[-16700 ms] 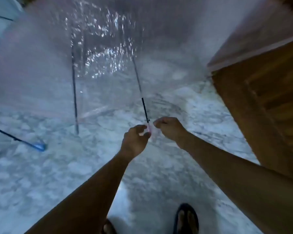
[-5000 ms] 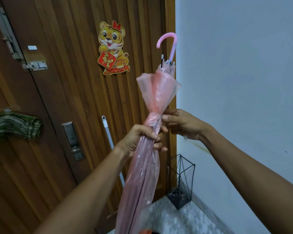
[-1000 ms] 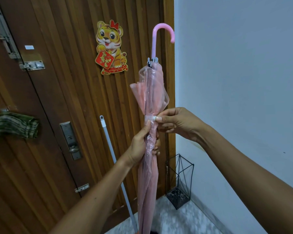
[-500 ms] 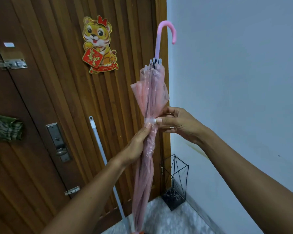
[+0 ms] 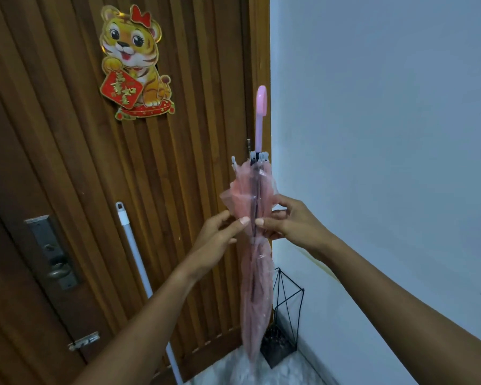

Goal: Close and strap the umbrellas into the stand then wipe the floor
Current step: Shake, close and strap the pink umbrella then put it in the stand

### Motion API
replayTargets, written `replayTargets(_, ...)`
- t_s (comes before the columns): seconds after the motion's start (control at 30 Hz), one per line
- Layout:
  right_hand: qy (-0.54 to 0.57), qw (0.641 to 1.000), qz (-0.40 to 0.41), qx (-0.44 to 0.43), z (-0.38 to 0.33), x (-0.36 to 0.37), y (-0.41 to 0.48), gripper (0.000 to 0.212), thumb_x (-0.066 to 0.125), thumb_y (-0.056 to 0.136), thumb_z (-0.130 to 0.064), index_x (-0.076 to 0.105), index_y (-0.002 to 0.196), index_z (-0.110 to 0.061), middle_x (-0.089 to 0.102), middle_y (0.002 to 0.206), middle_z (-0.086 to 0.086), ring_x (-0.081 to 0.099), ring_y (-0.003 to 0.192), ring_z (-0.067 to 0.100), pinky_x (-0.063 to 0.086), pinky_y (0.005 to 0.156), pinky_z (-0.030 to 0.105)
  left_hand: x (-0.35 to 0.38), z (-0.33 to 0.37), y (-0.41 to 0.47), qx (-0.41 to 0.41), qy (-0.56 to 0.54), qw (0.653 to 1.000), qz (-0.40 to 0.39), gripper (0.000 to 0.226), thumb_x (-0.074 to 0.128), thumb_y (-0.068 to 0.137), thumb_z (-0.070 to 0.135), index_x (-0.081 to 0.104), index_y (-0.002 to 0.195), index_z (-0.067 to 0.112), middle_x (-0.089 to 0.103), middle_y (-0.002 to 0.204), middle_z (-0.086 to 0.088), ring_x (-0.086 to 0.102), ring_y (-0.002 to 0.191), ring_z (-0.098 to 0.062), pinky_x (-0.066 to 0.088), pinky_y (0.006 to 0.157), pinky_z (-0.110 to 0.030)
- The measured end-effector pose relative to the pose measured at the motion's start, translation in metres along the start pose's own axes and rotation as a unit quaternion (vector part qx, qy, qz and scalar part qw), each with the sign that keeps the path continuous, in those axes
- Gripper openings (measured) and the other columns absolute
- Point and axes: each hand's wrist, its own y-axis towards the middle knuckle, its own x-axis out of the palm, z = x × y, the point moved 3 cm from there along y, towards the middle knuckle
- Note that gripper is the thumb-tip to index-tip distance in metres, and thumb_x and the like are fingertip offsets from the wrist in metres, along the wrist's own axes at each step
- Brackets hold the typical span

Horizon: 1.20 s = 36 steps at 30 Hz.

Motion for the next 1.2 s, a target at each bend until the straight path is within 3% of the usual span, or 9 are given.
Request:
replayTargets(0.17,-0.063,0.997,0.033,0.012,0.045,-0.018,0.062,0.024,0.076,0.087,-0.011,0.067,0.109,-0.014,0.071,0.093,0.021,0.072,0.075,0.018,0.06,0.071,0.027,-0.005,-0.05,0.073,-0.018,-0.064,0.998,0.014,0.028,0.062,0.097,0.023,0.063,0.125,0.022,0.072,0.12,0.002,0.067,0.114,-0.015,0.053,0.097,-0.037)
replayTargets(0.3,-0.117,0.992,0.047,0.026,0.078,-0.036,0.106,0.023,0.082,0.083,-0.016,0.07,0.102,-0.02,0.072,0.095,0.01,0.07,0.077,0.016,0.062,0.071,0.031,-0.001,-0.093,0.128,-0.028,-0.079,0.996,-0.001,0.02,0.068,0.091,0.007,0.066,0.106,0.02,0.072,0.103,0.004,0.068,0.094,-0.008,0.055,0.082,-0.022)
replayTargets(0.37,-0.146,0.987,0.061,0.029,0.098,-0.047,0.129,0.03,0.081,0.084,-0.017,0.069,0.112,-0.016,0.072,0.095,0.008,0.071,0.076,0.016,0.063,0.074,0.039,0.003,-0.119,0.154,-0.041,-0.079,0.996,-0.013,0.024,0.071,0.088,0.006,0.067,0.109,0.017,0.072,0.104,0.005,0.067,0.096,-0.004,0.056,0.087,-0.026)
replayTargets(0.5,-0.2,0.976,0.083,0.033,0.139,-0.067,0.161,0.034,0.081,0.081,-0.014,0.069,0.111,-0.024,0.073,0.099,-0.004,0.068,0.086,0.016,0.06,0.082,0.045,0.011,-0.157,0.194,-0.096,-0.125,0.986,-0.054,0.034,0.073,0.084,0.002,0.07,0.111,0.024,0.074,0.11,0.001,0.067,0.111,-0.02,0.054,0.097,-0.037)
replayTargets(0.63,-0.206,0.971,0.102,0.068,0.183,-0.085,0.191,0.042,0.082,0.076,-0.013,0.069,0.114,-0.025,0.072,0.112,-0.005,0.07,0.099,0.02,0.057,0.09,0.048,0.016,-0.186,0.227,-0.11,-0.094,0.983,-0.112,0.036,0.075,0.085,0.01,0.067,0.12,0.016,0.074,0.115,-0.002,0.069,0.11,-0.018,0.055,0.096,-0.034)
replayTargets(0.77,-0.201,0.968,0.096,0.117,0.245,-0.104,0.225,0.039,0.08,0.076,-0.009,0.071,0.112,-0.023,0.072,0.11,-0.009,0.067,0.109,0.014,0.055,0.097,0.047,0.03,-0.239,0.266,-0.142,-0.059,0.981,-0.12,0.035,0.081,0.079,0.011,0.069,0.112,0.013,0.076,0.105,-0.001,0.072,0.1,-0.02,0.058,0.081,-0.028)
replayTargets(0.9,-0.224,0.957,0.087,0.163,0.318,-0.116,0.258,0.034,0.083,0.076,-0.009,0.071,0.108,-0.017,0.072,0.108,-0.003,0.067,0.104,0.02,0.053,0.098,0.047,0.053,-0.305,0.301,-0.193,0.009,0.972,-0.137,0.041,0.082,0.075,0.037,0.073,0.109,0.017,0.076,0.106,-0.002,0.071,0.102,-0.02,0.057,0.092,-0.041)
replayTargets(1.03,-0.228,0.945,0.047,0.229,0.397,-0.124,0.284,0.033,0.079,0.078,-0.011,0.071,0.11,-0.015,0.073,0.112,0.004,0.067,0.103,0.022,0.053,0.091,0.038,0.079,-0.379,0.325,-0.281,0.017,0.952,-0.116,0.013,0.078,0.082,0.021,0.074,0.094,0.015,0.074,0.086,0.0,0.07,0.082,-0.015,0.052,0.075,-0.026)
replayTargets(1.2,-0.197,0.932,-0.024,0.305,0.496,-0.12,0.302,0.044,0.081,0.073,-0.018,0.069,0.115,-0.014,0.074,0.108,0.006,0.07,0.1,0.027,0.057,0.09,0.049,0.104,-0.457,0.335,-0.348,0.096,0.926,-0.107,0.033,0.073,0.087,0.019,0.069,0.117,0.006,0.068,0.108,0.0,0.064,0.102,-0.015,0.048,0.088,-0.026)
